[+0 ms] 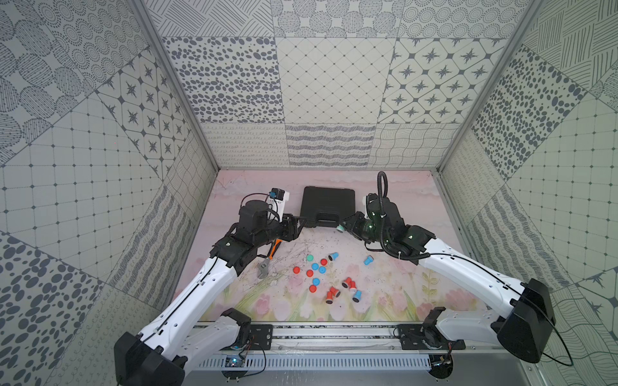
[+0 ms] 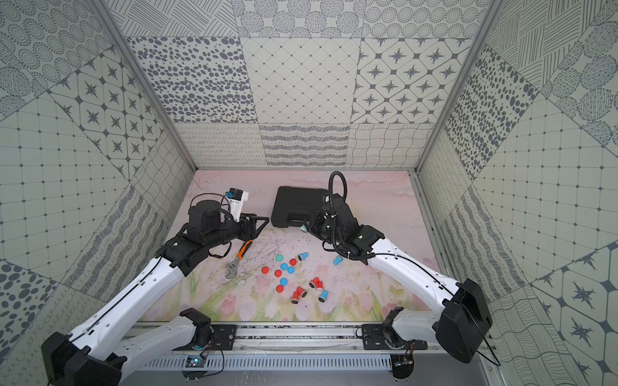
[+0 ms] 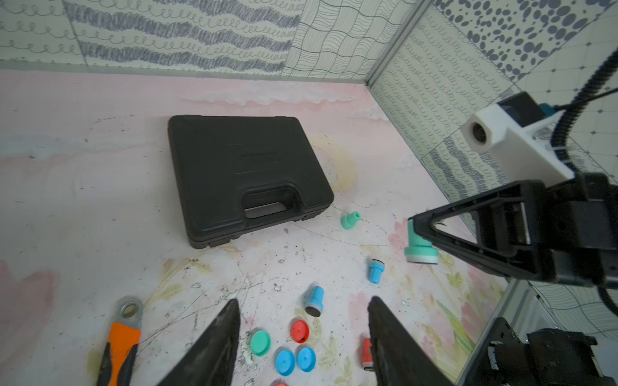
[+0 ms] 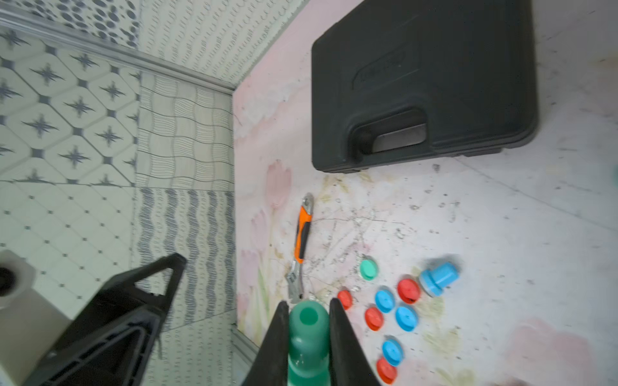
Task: Close the stamp cap
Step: Pick up the stamp from the center of the board.
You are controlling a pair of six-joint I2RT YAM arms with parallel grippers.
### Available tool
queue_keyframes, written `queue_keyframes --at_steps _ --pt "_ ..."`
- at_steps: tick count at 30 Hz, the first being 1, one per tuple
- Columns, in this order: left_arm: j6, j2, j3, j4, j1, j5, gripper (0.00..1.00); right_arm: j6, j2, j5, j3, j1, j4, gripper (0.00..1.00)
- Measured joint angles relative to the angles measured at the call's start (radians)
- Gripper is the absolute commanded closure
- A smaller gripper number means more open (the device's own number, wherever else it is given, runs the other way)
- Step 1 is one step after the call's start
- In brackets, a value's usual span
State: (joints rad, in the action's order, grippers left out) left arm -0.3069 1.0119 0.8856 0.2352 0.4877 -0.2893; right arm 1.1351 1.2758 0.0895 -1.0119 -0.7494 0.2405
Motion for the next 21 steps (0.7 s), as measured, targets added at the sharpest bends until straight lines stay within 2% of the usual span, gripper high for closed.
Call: queue_keyframes --at_steps 4,8,16,21 --pt "-0.026 0.047 -0.006 -0.082 0.083 -0.008 0.39 0.11 0.006 -0.026 0.0 -0.046 -0.126 1.0" --pt "-0.048 0.085 -0.007 -0.143 0.127 -0.013 0.39 0.178 0.007 -0.087 -0.002 -0.082 -0.175 1.0" --pt "-0.083 0.137 -0.011 -0.245 0.143 -0.035 0.39 0.235 0.016 -0.147 -0.003 -0.084 -0.217 1.0" --pt "-0.099 0.151 -0.016 -0.286 0.146 -0.049 0.43 0.248 0.016 -0.168 -0.003 -0.084 -0.224 1.0"
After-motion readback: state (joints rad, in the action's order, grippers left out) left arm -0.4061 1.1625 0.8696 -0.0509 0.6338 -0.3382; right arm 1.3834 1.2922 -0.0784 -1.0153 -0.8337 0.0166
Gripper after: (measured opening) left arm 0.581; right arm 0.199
